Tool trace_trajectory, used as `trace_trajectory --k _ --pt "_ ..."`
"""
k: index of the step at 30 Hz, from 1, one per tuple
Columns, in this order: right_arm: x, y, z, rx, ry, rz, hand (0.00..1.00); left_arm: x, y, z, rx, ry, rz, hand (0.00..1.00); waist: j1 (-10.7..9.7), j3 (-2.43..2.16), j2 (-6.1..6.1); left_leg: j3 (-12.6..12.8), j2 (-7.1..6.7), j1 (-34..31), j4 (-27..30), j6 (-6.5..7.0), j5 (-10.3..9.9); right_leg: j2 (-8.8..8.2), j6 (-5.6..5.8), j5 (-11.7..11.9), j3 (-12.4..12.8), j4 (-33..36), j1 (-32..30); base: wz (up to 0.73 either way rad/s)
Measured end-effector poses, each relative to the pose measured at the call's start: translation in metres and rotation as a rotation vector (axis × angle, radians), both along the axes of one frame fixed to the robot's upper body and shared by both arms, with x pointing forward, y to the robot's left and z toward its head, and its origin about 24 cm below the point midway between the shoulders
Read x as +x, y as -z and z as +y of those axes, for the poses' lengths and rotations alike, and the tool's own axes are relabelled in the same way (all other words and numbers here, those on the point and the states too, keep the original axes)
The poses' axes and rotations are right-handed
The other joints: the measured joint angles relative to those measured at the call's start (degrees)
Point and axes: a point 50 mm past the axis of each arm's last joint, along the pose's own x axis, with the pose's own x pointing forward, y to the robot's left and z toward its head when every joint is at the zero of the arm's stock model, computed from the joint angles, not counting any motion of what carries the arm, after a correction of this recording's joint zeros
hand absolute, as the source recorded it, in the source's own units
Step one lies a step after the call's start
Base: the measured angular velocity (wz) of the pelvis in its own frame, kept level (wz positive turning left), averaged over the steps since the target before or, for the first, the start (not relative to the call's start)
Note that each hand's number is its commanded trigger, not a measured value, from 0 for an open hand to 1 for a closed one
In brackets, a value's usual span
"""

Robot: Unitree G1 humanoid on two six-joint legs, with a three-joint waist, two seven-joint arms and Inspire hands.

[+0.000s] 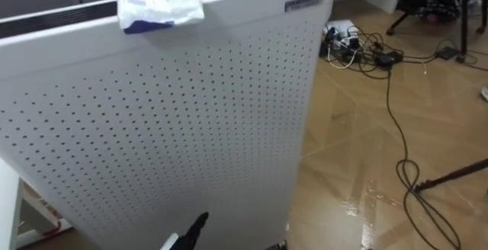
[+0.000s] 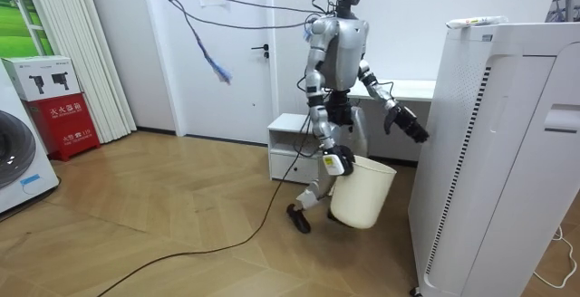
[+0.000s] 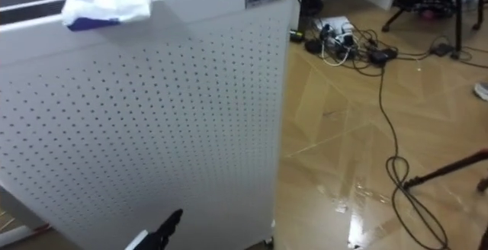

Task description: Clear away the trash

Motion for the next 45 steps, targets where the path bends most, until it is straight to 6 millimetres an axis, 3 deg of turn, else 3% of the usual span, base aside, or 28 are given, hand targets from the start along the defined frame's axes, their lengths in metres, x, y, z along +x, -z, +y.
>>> trace_trajectory --k 2,6,7,8,10,12,14,20,25,34,38,45 --pt "-0.003 0.001 -0.001 0.003 0.019 0.002 1.00 0.001 -0.004 0.000 0.036 -0.026 -0.042 0.00 0.05 -0.07 0.68 -1.94 -0.45 1.96 -0.82 0.51 -0.85 0.09 0.54 1.88 0.35 2.87 -0.74 0.22" --pt "-0.003 0.000 -0.002 -0.005 0.031 -0.013 1.00 0.004 -0.011 0.005 0.120 -0.064 -0.112 0.00 1.16 -0.03 0.78 -3.16 -0.21 2.77 -1.90 0.60 -0.89 0.07 0.32 -0.99 0.46 -1.89 -6.93 0.18" --pt "-0.003 0.000 -0.002 -0.020 0.041 -0.011 1.00 0.005 -0.014 0.006 0.143 -0.076 -0.141 0.00 1.33 -0.05 0.56 -3.94 -0.20 2.86 -1.82 0.46 -0.96 0.23 -0.03 -0.17 0.51 -7.38 -8.00 0.42" --pt "-0.003 0.000 -0.003 -0.030 0.050 -0.014 1.00 0.007 -0.019 0.007 0.166 -0.090 -0.177 0.00 1.13 0.09 0.41 -4.92 -0.28 2.96 -1.46 0.02 -1.23 0.47 0.22 3.93 0.71 -11.77 -8.52 0.51" --pt "-0.007 0.001 -0.003 -0.035 0.059 -0.006 1.00 0.009 -0.027 0.007 0.202 -0.092 -0.243 0.00 1.09 -0.09 0.52 -6.77 0.28 3.43 -1.43 -0.68 -1.37 2.14 -0.15 4.79 0.13 -14.90 -6.35 0.43" --pt "-0.008 0.001 -0.004 -0.037 0.060 -0.004 1.00 0.007 -0.034 0.005 0.221 -0.090 -0.311 0.00 1.59 -0.07 0.32 -7.53 0.68 3.77 -2.08 -1.12 -1.33 2.75 -0.39 5.04 -0.84 -16.11 -4.98 0.20" --pt "-0.010 0.002 -0.004 -0.037 0.061 0.001 1.00 0.004 -0.039 0.003 0.240 -0.083 -0.372 0.00 2.84 -0.11 0.30 -8.30 1.42 4.13 -2.09 -1.70 -1.52 4.06 -0.84 5.58 -1.07 -17.91 -3.41 0.08" --pt "-0.023 0.004 -0.004 -0.024 0.068 0.028 1.00 -0.002 -0.070 0.014 0.264 -0.173 -0.595 0.00 4.45 -0.19 -0.62 -10.45 2.07 6.00 -3.24 -2.90 -1.08 5.60 -1.67 6.42 -2.36 -21.90 -0.14 0.13" --pt "-0.026 0.006 -0.001 -0.018 0.052 0.038 1.00 -0.002 -0.088 0.027 0.265 -0.296 -0.715 0.00 5.04 -0.50 -1.61 -11.58 2.47 8.08 -4.34 -3.60 -0.64 6.67 -2.22 6.93 -2.52 -24.63 2.94 0.12" --pt "-0.025 0.006 0.000 -0.014 0.037 0.040 1.00 0.002 -0.137 0.037 0.311 -0.418 -1.000 0.00 4.34 -0.54 -1.67 -12.47 3.02 7.67 -5.03 -4.60 0.02 8.04 -3.15 7.75 -2.32 -26.55 3.33 0.03" --pt "-0.026 0.006 -0.001 -0.019 0.029 0.043 1.00 0.004 -0.158 0.036 0.328 -0.443 -1.126 0.00 4.38 -0.41 -1.30 -12.28 3.14 8.61 -6.05 -4.89 0.21 8.26 -3.30 7.87 -1.79 -26.76 3.83 -0.03" --pt "-0.027 0.006 0.000 -0.007 0.023 0.047 1.00 0.003 -0.169 0.032 0.345 -0.436 -1.198 0.00 4.34 -0.23 -0.53 -12.29 3.14 9.08 -6.54 -4.93 0.22 8.34 -3.33 7.90 -1.83 -27.67 4.34 0.00"
